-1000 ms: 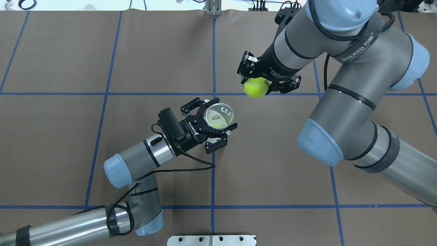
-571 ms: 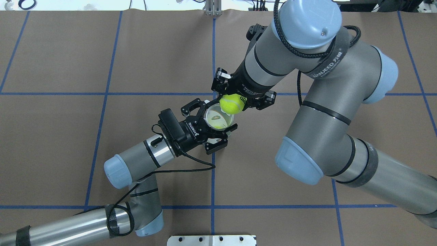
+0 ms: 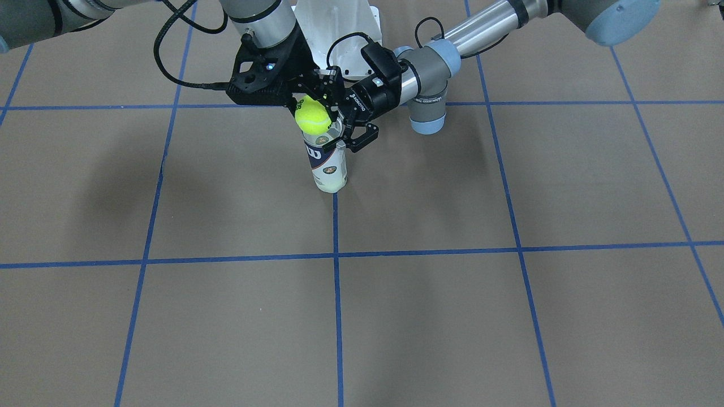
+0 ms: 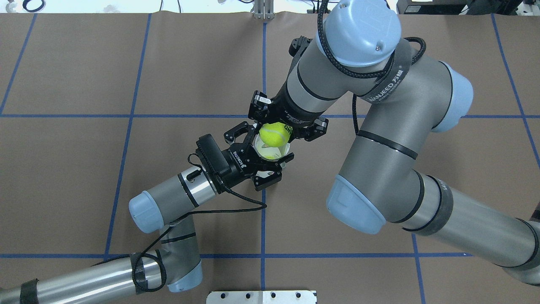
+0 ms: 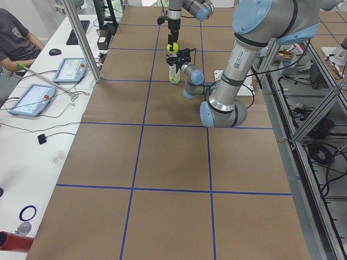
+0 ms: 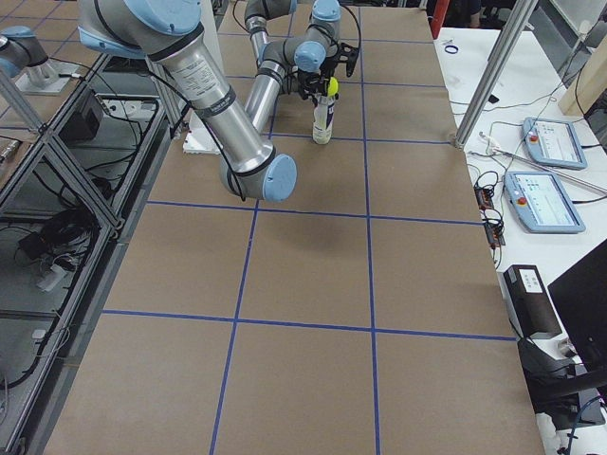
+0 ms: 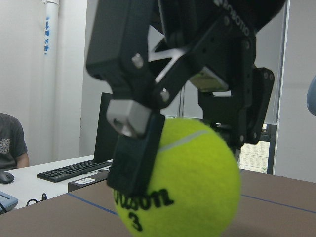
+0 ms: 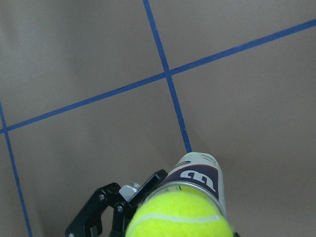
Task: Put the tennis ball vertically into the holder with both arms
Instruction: 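Push the ball into the can and open the right gripper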
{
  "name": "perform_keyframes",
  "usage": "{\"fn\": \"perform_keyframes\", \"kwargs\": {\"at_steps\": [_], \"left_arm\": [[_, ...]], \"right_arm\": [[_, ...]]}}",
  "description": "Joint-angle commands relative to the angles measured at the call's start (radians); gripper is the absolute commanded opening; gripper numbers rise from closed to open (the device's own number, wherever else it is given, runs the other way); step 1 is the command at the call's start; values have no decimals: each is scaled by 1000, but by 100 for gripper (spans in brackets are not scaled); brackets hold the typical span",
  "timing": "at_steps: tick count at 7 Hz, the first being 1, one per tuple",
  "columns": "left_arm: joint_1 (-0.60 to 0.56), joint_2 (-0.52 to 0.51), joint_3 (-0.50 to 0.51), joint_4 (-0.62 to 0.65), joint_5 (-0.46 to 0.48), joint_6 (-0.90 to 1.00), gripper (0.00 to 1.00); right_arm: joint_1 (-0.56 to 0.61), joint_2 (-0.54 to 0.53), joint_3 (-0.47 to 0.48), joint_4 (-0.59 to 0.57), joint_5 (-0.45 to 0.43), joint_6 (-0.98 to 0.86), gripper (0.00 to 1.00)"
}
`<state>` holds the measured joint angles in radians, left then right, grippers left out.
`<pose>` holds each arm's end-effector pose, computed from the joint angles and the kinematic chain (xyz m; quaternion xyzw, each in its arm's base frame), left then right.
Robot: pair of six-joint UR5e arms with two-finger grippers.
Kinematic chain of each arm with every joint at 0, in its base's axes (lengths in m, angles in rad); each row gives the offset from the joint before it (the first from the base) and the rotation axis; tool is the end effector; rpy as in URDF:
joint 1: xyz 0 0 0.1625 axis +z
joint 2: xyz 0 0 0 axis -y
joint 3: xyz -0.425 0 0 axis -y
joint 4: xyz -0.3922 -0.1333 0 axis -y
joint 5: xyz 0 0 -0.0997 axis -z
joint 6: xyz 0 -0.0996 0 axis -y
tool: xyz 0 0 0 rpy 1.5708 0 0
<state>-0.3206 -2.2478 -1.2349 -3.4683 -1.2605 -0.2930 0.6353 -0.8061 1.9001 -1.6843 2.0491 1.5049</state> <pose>0.5639 -0.3598 0.2255 0.6842 0.5715 0.0751 0.4467 -0.4336 -0.4283 0.0871 -0.0392 -0.5014 0.1337 0.8539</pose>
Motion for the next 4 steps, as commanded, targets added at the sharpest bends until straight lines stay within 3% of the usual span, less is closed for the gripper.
{"fn": "perform_keyframes", "kwargs": {"at_steps": [1, 4], "left_arm": [[0, 0, -2, 0, 0, 0, 96], [-5, 0, -15, -6, 0, -5, 98]], "right_arm": [[0, 1, -3, 0, -3, 0, 100], [3, -1, 11, -1, 5, 0, 100]]}}
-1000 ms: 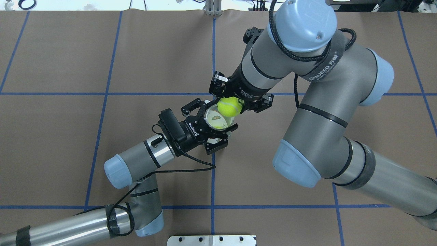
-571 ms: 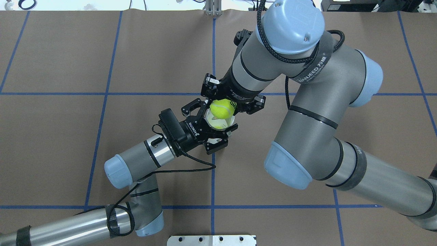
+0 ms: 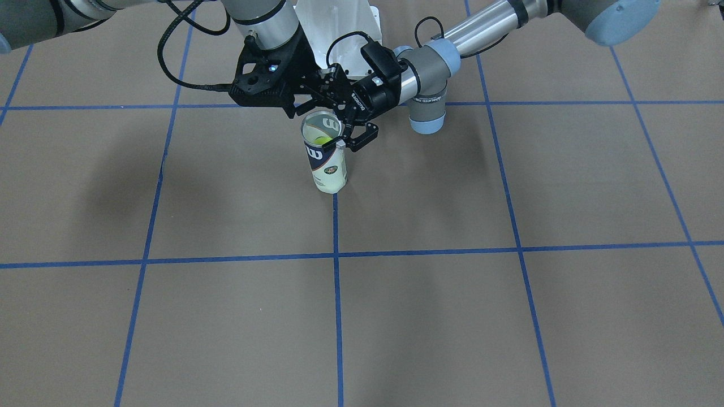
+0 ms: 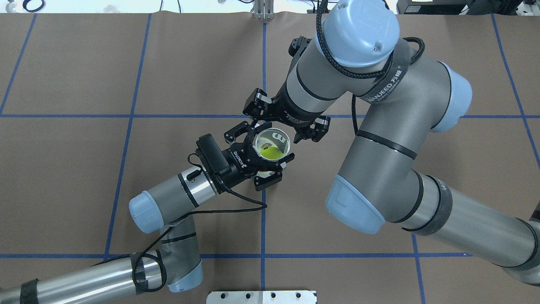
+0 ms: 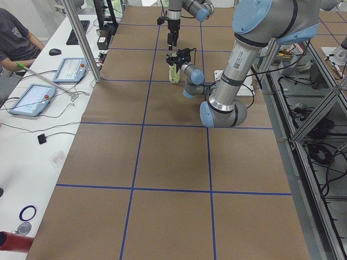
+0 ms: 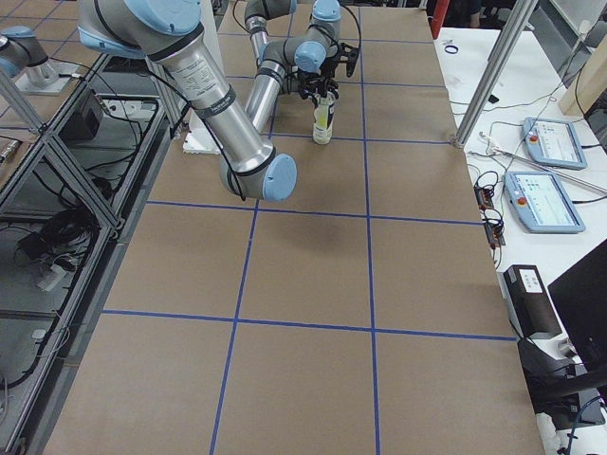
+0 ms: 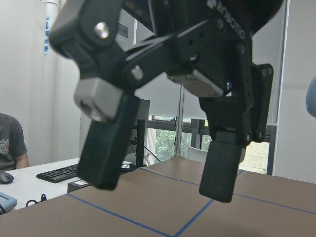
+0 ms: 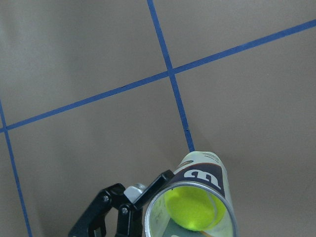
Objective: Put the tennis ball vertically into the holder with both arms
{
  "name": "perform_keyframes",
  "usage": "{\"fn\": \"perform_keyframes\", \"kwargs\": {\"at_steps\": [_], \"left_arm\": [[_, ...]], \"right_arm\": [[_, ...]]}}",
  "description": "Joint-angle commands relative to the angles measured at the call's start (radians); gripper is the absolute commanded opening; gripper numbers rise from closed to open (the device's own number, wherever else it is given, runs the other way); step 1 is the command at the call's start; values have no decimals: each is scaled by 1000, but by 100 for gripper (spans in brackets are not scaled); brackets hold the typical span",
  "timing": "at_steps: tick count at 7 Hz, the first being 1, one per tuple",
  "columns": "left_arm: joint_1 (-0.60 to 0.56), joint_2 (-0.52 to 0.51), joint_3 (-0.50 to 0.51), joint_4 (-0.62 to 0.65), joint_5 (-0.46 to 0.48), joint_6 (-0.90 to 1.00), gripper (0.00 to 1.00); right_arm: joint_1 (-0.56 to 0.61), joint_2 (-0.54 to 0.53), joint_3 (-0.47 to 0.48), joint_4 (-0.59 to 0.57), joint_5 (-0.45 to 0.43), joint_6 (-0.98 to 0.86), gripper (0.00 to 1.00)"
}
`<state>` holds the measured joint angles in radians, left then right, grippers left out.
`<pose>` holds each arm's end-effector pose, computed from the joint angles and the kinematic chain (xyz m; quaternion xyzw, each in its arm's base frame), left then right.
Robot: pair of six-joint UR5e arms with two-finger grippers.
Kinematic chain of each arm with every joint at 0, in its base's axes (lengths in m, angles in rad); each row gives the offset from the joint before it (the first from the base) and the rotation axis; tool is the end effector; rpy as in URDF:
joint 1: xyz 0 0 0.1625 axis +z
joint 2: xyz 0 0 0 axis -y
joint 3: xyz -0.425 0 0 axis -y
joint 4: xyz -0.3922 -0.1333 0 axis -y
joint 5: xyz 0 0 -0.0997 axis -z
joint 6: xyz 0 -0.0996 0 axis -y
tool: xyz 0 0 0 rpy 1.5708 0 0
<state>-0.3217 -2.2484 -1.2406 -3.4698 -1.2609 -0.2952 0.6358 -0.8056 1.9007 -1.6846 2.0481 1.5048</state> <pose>0.5619 -0.3598 0.2230 0.6847 0.5736 0.0727 0.4438 -0.4332 -0.4285 0.0867 -0.0384 -0.5016 0.1340 0.8538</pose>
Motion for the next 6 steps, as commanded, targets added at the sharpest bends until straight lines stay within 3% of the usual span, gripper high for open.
{"fn": "perform_keyframes", "kwargs": {"at_steps": [1, 3, 4, 6], "left_arm": [[-10, 19, -38, -59, 0, -5, 99], [-10, 163, -170, -101, 0, -7, 99], [-16, 235, -257, -101, 0, -9, 99], [-109, 341, -309, -89, 5, -10, 99]], "right_arm": [[42, -10, 12, 0, 12, -6, 100], [128, -56, 9, 0, 27, -64, 100], [209, -105, 14, 0, 99, -121, 100], [350, -206, 18, 0, 145, -274, 100]]}}
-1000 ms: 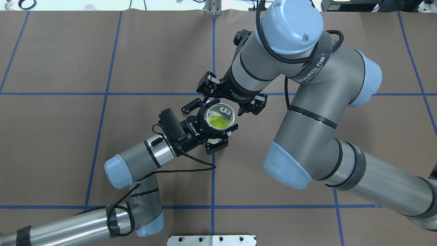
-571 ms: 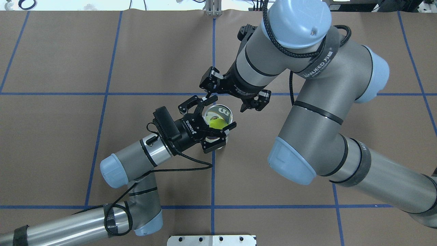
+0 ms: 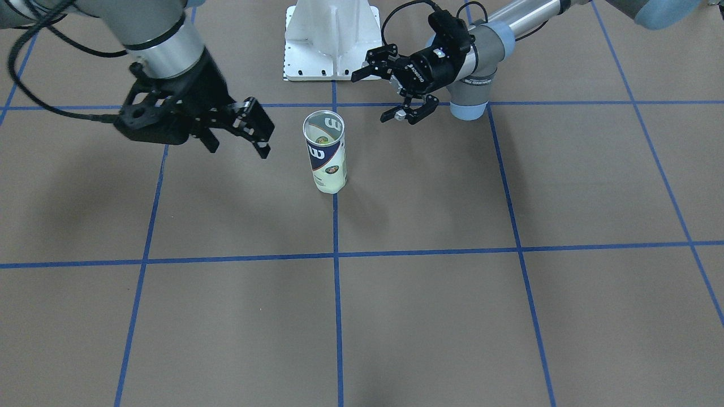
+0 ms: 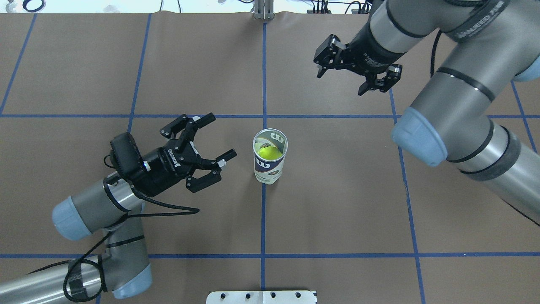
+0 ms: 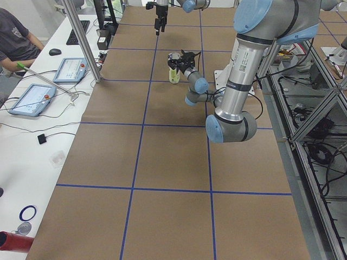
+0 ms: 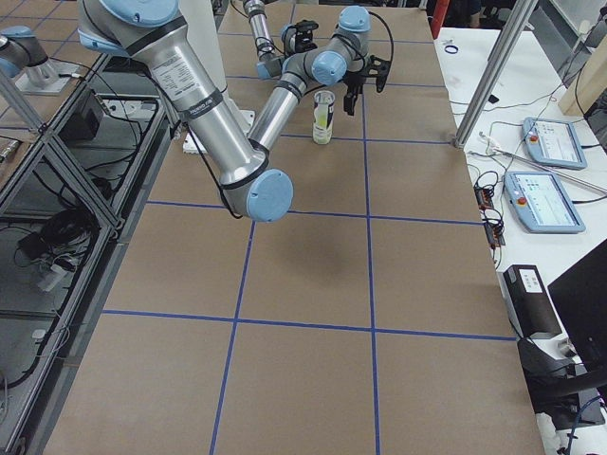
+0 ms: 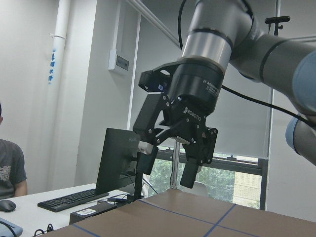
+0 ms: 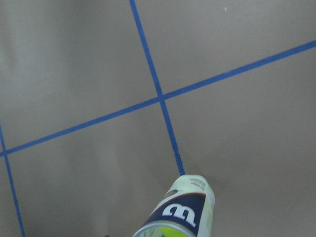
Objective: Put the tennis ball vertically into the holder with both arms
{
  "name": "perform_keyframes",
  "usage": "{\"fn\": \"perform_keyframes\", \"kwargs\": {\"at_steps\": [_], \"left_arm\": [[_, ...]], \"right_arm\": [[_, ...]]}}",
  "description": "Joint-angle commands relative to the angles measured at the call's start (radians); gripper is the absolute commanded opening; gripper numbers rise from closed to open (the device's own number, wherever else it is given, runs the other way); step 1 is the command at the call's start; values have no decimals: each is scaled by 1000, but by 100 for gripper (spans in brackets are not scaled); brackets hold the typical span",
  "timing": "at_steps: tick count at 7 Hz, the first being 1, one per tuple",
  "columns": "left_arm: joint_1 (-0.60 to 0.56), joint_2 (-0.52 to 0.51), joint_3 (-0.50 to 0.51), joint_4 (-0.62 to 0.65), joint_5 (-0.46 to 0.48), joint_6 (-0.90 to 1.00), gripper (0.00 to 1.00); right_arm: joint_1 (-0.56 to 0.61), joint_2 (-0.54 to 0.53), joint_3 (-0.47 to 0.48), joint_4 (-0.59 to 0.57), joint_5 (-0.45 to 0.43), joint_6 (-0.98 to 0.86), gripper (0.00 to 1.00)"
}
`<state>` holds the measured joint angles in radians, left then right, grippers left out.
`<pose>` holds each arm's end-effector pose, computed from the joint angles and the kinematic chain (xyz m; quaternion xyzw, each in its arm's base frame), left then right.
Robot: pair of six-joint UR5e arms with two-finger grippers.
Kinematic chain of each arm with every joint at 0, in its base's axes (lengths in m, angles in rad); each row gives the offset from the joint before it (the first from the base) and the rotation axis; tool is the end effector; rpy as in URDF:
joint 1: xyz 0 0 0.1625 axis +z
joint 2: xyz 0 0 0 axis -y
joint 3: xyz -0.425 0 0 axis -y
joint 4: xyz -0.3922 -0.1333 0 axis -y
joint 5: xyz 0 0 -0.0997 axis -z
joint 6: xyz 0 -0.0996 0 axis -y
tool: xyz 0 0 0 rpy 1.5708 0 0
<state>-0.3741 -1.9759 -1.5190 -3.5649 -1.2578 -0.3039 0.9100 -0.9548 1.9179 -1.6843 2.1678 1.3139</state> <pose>0.4364 -0.3475 0.2799 0.7074 0.5770 0.0353 0.4066 -0.3055 -0.5189 0.1669 -0.0066 -0.4764 0.1645 0.8637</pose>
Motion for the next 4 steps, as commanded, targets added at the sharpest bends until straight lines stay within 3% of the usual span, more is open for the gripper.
{"fn": "perform_keyframes", "kwargs": {"at_steps": [1, 4], "left_arm": [[-151, 118, -23, 84, 1, -67, 99], [-406, 109, -23, 593, -49, -183, 99]], "right_arm": [[107, -100, -2, 0, 24, -129, 100], [208, -202, -25, 2, -2, -365, 100]]}}
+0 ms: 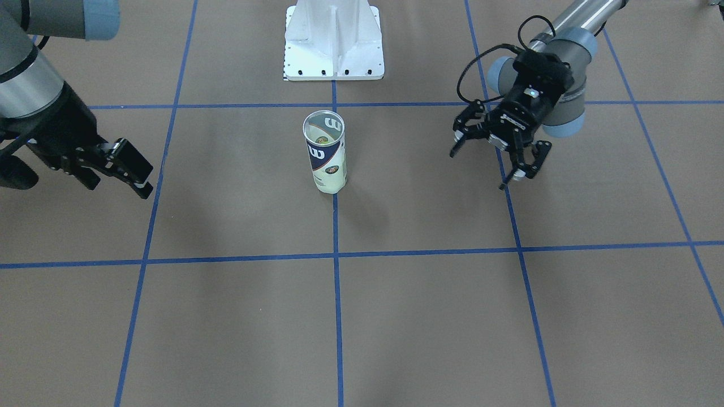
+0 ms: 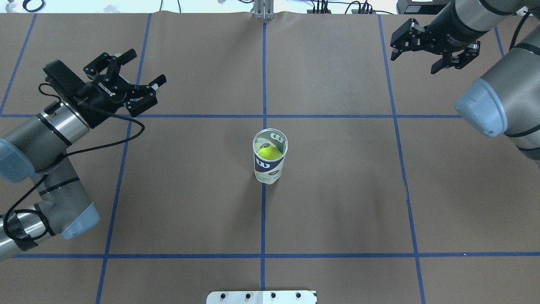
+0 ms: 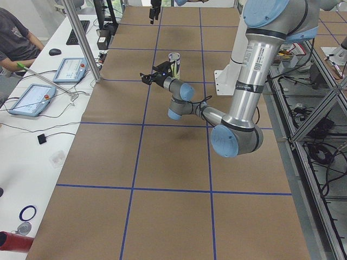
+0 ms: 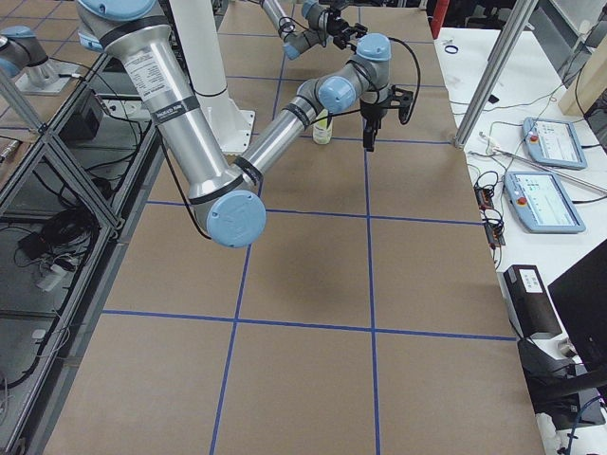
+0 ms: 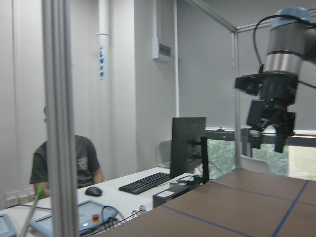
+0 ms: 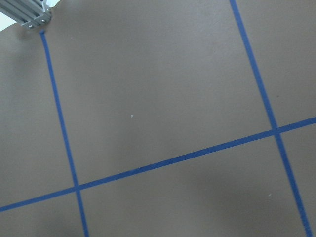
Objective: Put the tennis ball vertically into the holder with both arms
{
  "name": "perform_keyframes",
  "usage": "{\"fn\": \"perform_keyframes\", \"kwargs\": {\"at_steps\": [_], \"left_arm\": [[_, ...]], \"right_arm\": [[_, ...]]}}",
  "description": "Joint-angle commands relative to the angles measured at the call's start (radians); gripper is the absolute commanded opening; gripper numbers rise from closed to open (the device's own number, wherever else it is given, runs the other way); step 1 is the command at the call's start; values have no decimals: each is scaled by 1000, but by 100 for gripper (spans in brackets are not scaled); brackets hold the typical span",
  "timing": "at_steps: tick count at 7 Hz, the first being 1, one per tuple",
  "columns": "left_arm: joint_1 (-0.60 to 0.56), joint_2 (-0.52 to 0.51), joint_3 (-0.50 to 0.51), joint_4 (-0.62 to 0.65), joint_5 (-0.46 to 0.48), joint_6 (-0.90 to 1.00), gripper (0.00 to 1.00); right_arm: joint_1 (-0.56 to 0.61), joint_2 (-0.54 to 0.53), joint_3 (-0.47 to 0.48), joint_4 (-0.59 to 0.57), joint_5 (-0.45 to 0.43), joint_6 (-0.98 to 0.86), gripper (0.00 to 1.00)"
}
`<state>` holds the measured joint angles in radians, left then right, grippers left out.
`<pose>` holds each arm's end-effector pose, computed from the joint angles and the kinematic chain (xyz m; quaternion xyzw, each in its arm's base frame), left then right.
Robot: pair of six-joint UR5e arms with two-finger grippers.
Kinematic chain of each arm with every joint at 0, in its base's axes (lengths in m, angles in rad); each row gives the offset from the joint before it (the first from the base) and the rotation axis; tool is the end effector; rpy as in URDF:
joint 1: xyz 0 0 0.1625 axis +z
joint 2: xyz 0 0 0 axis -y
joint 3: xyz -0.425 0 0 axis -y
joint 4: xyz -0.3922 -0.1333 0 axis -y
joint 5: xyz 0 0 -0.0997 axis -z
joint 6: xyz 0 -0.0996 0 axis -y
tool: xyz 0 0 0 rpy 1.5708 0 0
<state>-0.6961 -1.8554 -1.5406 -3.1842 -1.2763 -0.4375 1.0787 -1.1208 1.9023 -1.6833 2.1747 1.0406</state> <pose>0.3264 -0.4841 0.3485 0.6834 0.4160 0.0124 0.5998 -0.2122 -0.5583 0.2714 0.0310 -0.4198 0.1503 0.8946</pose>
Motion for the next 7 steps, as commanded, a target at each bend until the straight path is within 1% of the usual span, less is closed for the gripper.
{"fn": "perform_keyframes", "kwargs": {"at_steps": [1, 2, 3, 4, 5, 6, 7], "left_arm": [[-182, -42, 1, 346, -204, -62, 100], [-253, -56, -9, 530, -333, -82, 93], [-302, -59, -7, 745, -400, -127, 91], [-356, -59, -3, 829, -406, -144, 91], [-411, -61, 0, 943, -495, -217, 91], [-480, -62, 5, 1057, -656, -227, 91], [-582, -53, 19, 1148, -793, -199, 82]], "right_arm": [[62, -40, -29, 2, -12, -115, 100], [87, -40, -60, 5, -16, -158, 100], [107, -54, -90, 4, -16, -230, 100], [130, -82, -106, 10, -16, -288, 100], [151, -100, -118, 8, -15, -339, 100], [171, -106, -147, 8, -12, -388, 100], [193, -112, -199, 10, -9, -445, 100]]}}
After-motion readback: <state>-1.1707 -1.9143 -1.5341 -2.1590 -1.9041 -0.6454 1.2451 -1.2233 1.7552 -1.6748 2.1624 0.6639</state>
